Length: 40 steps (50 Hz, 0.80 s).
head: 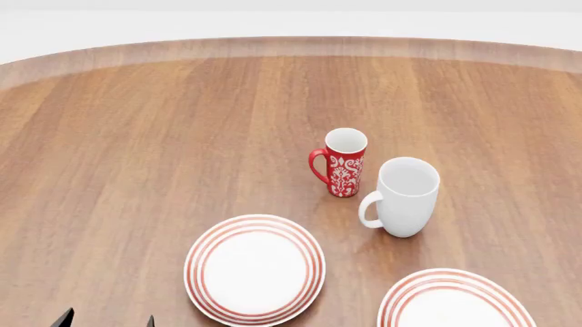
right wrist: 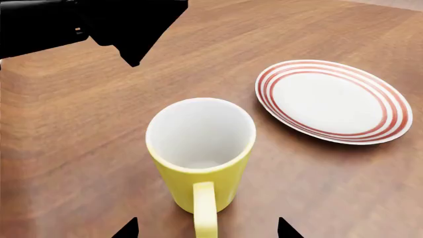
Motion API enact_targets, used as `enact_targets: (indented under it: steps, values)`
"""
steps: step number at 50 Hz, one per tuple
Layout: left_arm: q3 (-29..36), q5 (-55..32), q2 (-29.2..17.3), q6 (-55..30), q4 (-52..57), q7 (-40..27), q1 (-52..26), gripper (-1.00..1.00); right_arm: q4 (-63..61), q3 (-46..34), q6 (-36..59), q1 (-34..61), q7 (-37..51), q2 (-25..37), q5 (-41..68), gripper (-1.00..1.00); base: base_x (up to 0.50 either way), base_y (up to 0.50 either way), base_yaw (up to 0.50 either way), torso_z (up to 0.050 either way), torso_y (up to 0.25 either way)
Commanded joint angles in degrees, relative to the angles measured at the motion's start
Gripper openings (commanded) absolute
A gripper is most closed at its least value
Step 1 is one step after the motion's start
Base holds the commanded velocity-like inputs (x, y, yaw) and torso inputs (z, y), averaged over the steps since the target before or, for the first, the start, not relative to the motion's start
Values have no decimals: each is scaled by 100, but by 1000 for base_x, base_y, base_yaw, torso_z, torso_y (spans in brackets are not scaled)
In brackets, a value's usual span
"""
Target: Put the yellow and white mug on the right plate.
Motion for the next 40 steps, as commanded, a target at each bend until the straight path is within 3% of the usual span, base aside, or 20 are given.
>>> enact_targets:
  steps: [1,40]
  values:
    - [21,-40,-24,17,-25,-15,-2,100,330,-132,40,239,-86,-135,-78,100,0,0,0,0,0]
    - [119,-101,-82,56,-102,-89,-53,100,1588,-563,-223,827,-374,-626,-408,100,0,0,0,0,0]
